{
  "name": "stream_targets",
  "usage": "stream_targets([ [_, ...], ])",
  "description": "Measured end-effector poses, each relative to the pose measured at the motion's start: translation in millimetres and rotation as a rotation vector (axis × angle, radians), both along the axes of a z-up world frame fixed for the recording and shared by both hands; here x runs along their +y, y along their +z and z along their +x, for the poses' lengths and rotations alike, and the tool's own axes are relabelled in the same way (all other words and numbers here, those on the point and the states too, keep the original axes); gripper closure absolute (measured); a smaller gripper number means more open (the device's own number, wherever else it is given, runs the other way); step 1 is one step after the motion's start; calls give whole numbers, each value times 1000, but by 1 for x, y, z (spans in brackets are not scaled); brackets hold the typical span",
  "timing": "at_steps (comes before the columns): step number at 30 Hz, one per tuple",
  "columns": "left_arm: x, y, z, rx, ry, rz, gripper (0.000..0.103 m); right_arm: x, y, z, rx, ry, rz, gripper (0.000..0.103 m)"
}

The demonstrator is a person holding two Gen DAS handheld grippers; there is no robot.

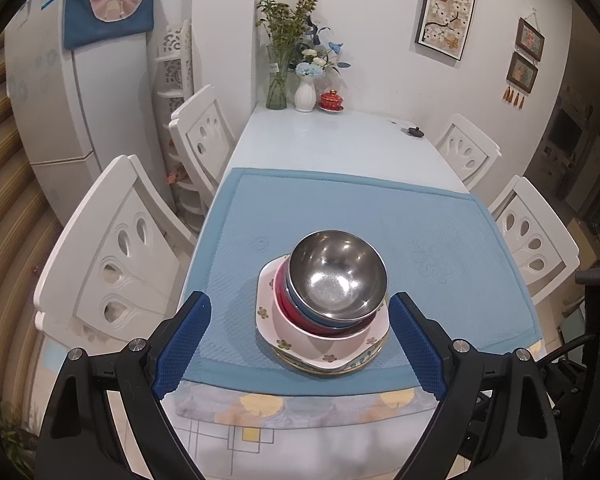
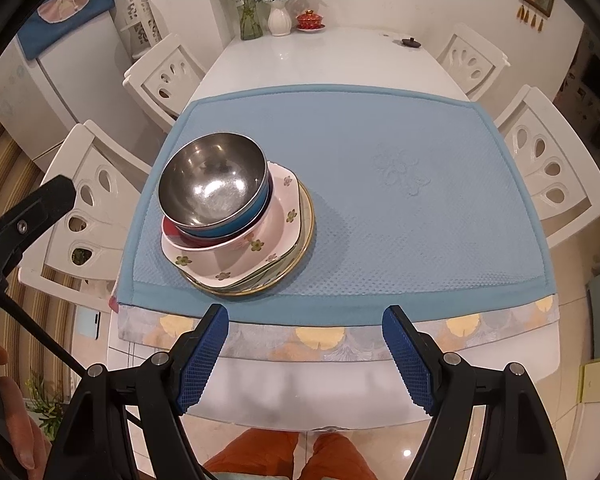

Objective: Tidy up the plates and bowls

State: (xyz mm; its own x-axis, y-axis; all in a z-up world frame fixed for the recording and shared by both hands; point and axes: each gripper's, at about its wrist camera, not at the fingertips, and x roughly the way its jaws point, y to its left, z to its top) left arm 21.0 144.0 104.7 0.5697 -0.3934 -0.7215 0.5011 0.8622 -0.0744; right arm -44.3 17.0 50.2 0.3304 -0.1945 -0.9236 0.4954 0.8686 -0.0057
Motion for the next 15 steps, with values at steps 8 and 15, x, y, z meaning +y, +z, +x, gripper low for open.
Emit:
stream_targets([
  [8,4,1,-1,-21,-12,-3,13,-1,-3,5,2,-21,20,26],
  [15,9,-3,7,-3,-9,-5,13,5,-6,10,11,-17,19,26],
])
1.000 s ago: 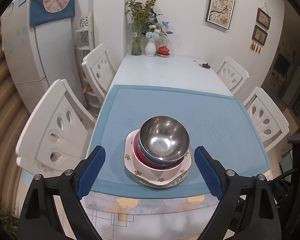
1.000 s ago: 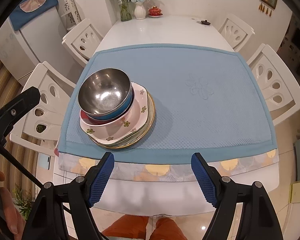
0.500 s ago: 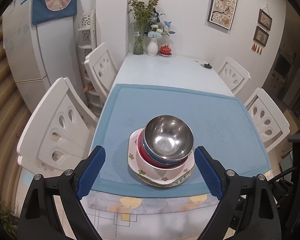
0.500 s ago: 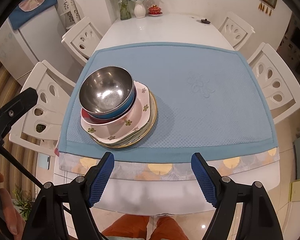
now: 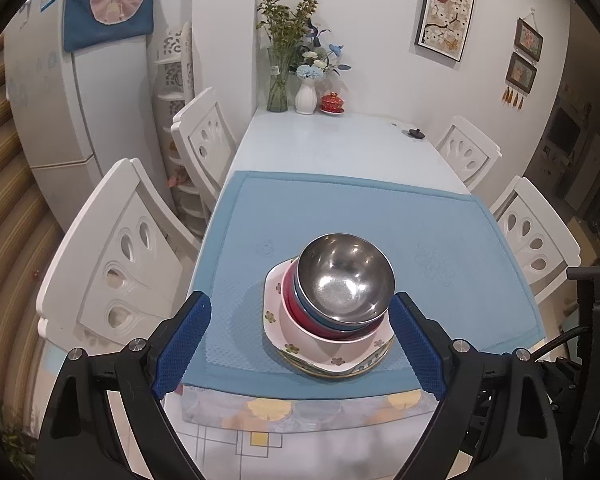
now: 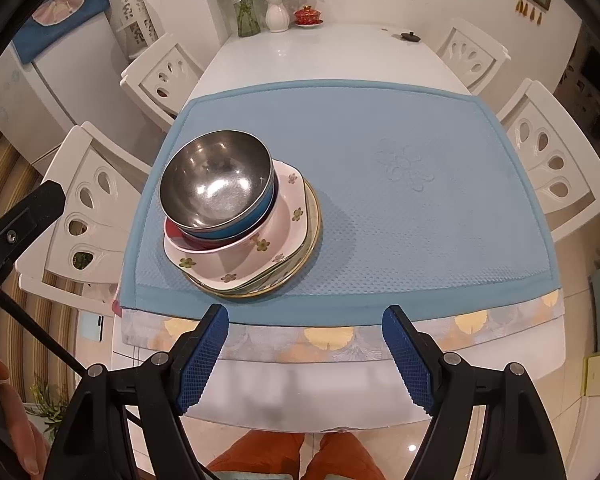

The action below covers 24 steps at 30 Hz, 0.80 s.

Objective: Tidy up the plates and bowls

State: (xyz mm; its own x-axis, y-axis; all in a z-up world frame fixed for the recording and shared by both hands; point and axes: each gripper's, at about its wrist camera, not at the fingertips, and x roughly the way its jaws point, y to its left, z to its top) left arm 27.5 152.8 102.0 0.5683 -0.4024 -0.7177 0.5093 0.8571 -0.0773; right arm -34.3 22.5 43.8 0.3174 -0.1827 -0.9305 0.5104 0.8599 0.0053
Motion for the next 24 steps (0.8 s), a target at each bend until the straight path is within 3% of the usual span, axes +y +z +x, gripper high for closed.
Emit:
stream_targets([
  [24,-4,-10,28,10,-69,13,13,-7,-20,15,15,-92,36,26],
])
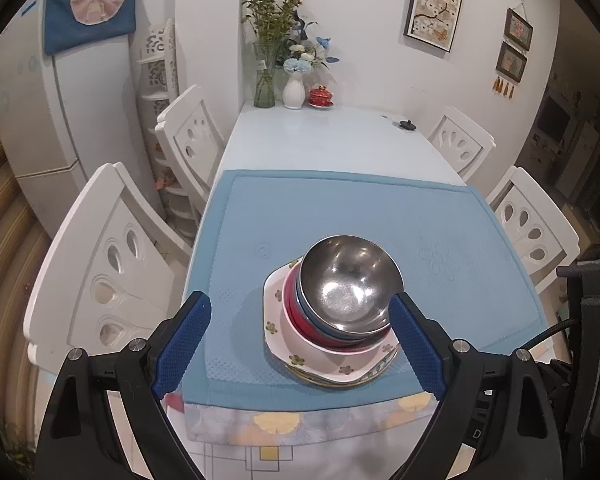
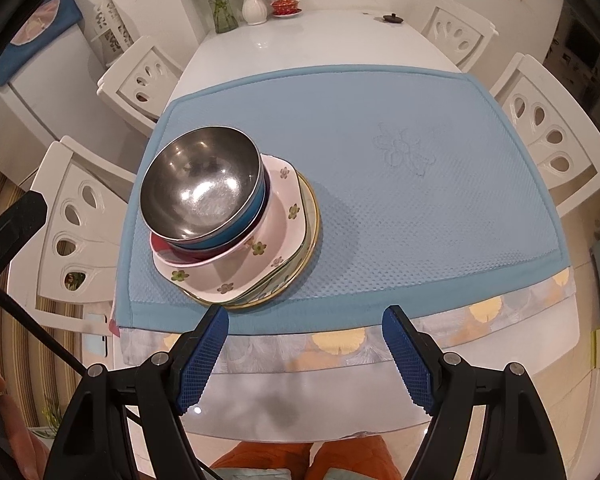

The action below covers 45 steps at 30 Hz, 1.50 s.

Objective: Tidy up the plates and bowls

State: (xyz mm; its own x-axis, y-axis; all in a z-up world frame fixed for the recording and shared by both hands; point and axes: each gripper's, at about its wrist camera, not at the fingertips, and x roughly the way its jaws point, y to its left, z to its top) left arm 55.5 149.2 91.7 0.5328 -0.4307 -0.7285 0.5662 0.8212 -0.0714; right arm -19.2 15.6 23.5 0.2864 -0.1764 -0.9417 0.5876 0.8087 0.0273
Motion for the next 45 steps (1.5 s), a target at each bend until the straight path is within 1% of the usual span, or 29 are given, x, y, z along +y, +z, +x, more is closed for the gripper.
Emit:
stream_targets([
  [9,-5,-8,9,4,-49,24,13,-3,-12,5,14,-43,18,26],
  [16,-5,-12,18,12,-59,30,13,-1,-14,10,18,-52,8,26],
  [21,-6,-16,21,10,-66,49,13,2,-17,16,27,-54,8,26],
  [33,-4,-19,31,16,-77,46,13,5,-22,25,37,-50,0,26],
  [36,-3,-19,33,28,-86,27,13,7,-21,27,41,-51,-22,26],
  [39,-4,-19,37,24,-82,27,13,9,-21,30,42,-41,-31,26],
  [45,-9,-22,42,30,-94,23,13,4,-9,33,3,-55,-74,26],
])
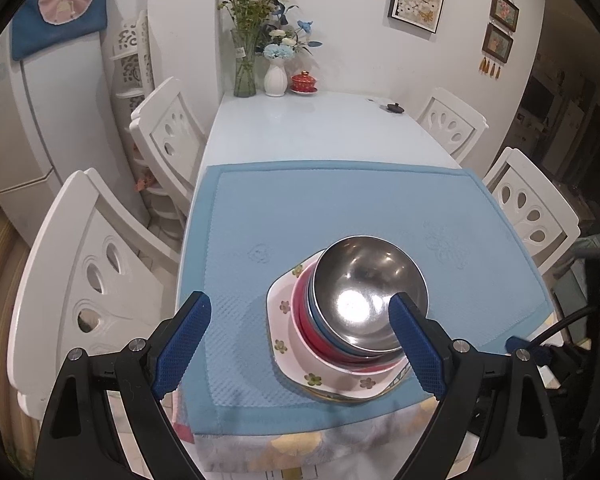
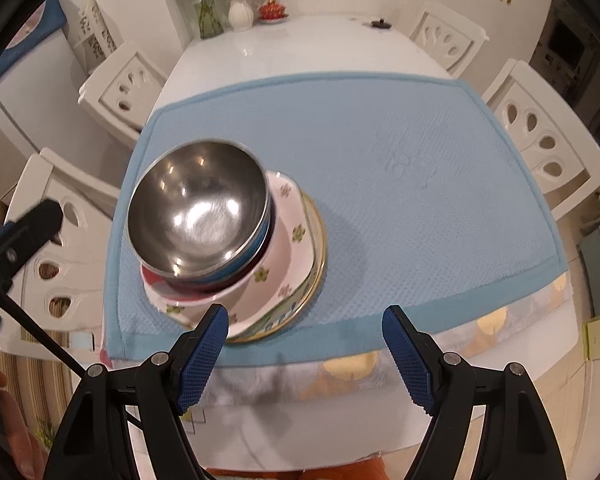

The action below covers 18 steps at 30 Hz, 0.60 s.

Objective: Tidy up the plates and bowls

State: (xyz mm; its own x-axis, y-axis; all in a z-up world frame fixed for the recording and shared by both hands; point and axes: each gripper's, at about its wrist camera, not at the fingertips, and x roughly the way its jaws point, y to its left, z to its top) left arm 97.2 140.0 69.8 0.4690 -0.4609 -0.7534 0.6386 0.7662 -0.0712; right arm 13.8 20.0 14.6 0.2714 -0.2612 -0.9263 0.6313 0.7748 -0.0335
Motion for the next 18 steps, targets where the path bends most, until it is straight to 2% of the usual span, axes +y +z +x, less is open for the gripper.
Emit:
stream_targets([
  [11,-12,5,3,-56,34,11,13,-11,7,-2,2,-40,-27,26],
  [14,-10,10,2,-127,95,17,13,-11,7,-1,3,-43,-26,26],
  [18,-14,12,-3,-253,118,111,13,-11,4,1,9,-39,-24,26],
])
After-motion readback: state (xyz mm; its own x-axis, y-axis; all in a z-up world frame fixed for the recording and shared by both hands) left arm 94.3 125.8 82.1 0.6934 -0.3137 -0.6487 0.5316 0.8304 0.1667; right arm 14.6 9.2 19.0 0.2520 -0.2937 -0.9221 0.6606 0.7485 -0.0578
